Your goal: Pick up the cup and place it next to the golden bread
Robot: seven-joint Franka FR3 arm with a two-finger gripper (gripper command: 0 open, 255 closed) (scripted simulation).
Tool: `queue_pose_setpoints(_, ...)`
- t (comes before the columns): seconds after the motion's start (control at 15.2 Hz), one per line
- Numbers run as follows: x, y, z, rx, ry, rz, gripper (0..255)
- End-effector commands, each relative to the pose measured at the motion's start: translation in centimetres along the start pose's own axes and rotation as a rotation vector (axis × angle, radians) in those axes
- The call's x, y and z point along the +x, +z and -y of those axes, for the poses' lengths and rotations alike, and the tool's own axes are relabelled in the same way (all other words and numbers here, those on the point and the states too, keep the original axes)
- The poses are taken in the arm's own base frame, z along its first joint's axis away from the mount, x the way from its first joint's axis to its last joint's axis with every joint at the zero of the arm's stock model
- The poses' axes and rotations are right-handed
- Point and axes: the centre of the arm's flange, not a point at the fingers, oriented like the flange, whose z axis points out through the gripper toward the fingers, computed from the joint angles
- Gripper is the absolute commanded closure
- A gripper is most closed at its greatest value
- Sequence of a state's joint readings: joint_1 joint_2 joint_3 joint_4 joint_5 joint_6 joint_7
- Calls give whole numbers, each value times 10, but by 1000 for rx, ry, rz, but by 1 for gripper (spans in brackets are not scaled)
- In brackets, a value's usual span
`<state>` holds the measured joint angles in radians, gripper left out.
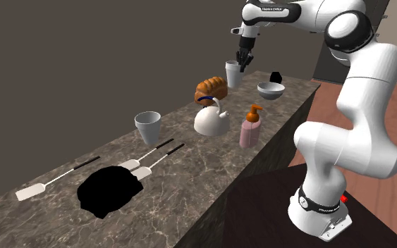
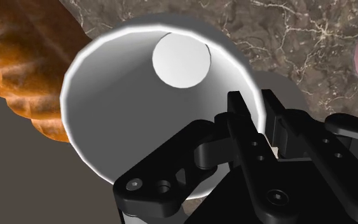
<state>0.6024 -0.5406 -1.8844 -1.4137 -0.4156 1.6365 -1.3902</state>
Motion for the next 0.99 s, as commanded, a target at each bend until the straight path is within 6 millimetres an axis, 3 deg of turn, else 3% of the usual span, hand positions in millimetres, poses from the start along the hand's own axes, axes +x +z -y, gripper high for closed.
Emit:
queue_pose_setpoints(0.0,-1,10,0,-1,0,0,255)
queue_pose_setpoints(0.92,-9,84,2,-1,0,0,255)
